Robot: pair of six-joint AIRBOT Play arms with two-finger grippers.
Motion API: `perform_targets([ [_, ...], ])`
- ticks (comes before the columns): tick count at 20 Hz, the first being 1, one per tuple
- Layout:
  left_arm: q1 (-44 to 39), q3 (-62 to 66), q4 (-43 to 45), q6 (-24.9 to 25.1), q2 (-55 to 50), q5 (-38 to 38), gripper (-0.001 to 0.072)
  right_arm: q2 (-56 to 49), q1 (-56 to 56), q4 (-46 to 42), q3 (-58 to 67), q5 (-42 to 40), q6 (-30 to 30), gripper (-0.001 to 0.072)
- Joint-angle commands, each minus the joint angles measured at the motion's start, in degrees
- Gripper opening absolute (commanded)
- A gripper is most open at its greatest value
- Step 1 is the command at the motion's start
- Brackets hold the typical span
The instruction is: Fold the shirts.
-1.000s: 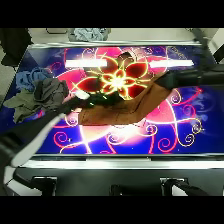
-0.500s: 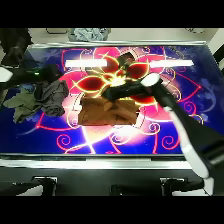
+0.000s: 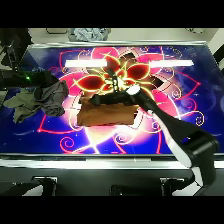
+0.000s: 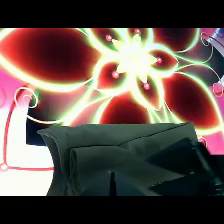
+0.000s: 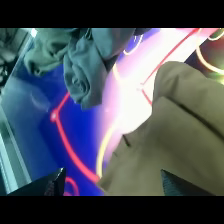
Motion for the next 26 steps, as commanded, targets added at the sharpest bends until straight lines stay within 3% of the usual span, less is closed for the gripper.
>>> perform_targets([
  [1,0.1,0.0,0.9,1.5,0.2,-0.6,0.0032,4.8,-8.4,-14.6,0.0,11.3,1.1,0.0688],
  [3,0.2,0.0,2.2,1.6,0.2,-0.6,0.0032,7.8,-15.6,-30.4,0.0,16.6,6.8,0.0688],
  [5,0.1,0.0,2.9,1.5,0.2,-0.6,0.0032,7.5,-22.3,-39.6,-0.5,21.9,14.2,0.0686],
  [8,0.0,0.0,2.8,1.5,0.0,-0.6,0.0032,3.2,-26.4,-31.3,-4.3,24.0,14.6,0.0667],
  [10,0.0,0.0,2.9,1.5,0.0,-0.6,0.0032,-1.5,-25.2,-22.9,-5.0,24.0,12.0,0.0666],
  [13,0.0,0.0,2.9,1.3,0.0,-0.6,0.0032,-6.8,-23.2,-11.6,-5.0,22.8,8.5,0.0607],
  [16,0.0,0.0,2.8,1.3,0.0,-0.6,0.0032,-9.0,-21.7,-10.2,-5.0,23.9,8.1,0.0575],
  [18,0.0,0.0,2.8,0.9,0.0,-0.6,0.0032,-9.2,-21.5,-10.8,-5.0,25.3,8.1,0.0453],
  [19,0.0,0.0,2.8,0.3,0.0,-0.6,0.0032,-9.2,-21.6,-10.9,-5.0,25.2,7.8,0.0319],
  [20,0.0,0.0,2.8,0.2,0.0,-0.6,0.0032,-9.2,-21.7,-10.8,-4.9,24.9,7.7,0.0060],
  [26,0.0,0.0,2.8,0.2,0.0,-0.6,0.0032,-6.0,-27.7,-10.2,-0.7,23.8,3.8,0.0047],
])
